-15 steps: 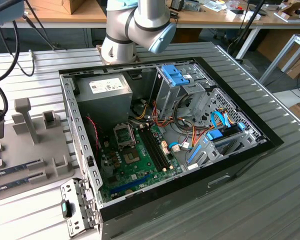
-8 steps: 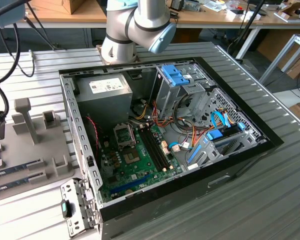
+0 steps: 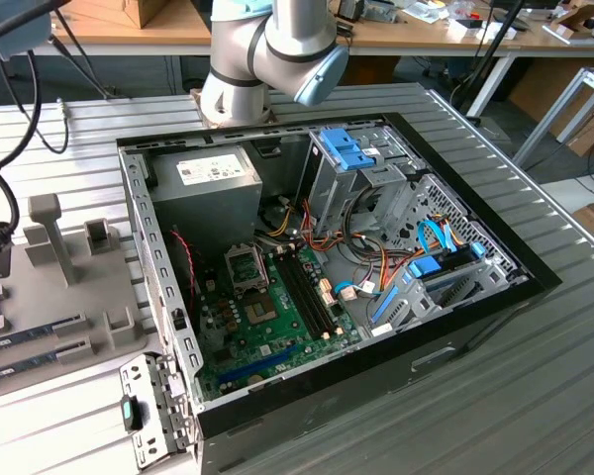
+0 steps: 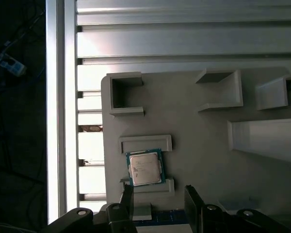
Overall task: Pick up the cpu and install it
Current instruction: 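Pick up the cpu and move it towards the insertion slot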
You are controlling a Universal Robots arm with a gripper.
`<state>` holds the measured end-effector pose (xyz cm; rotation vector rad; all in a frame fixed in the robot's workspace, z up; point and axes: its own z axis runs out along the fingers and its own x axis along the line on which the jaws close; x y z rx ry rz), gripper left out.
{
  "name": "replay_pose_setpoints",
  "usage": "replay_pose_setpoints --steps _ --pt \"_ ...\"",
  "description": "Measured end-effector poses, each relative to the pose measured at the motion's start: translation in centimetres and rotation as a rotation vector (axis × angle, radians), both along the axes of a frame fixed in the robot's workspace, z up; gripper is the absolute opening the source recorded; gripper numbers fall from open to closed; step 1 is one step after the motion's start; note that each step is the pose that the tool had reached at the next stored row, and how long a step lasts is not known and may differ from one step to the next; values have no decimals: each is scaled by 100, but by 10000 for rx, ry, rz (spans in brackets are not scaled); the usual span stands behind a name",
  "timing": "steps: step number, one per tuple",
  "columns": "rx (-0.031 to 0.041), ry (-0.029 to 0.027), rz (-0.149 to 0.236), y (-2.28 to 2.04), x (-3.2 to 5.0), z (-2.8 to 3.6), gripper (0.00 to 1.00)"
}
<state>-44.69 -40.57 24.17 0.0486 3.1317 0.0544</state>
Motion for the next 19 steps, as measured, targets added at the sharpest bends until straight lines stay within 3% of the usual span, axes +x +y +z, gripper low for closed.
replay_pose_setpoints --steps 12,19 --pt "0 0 33 0 0 -51 54" --pt "0 0 41 8 -2 -114 54"
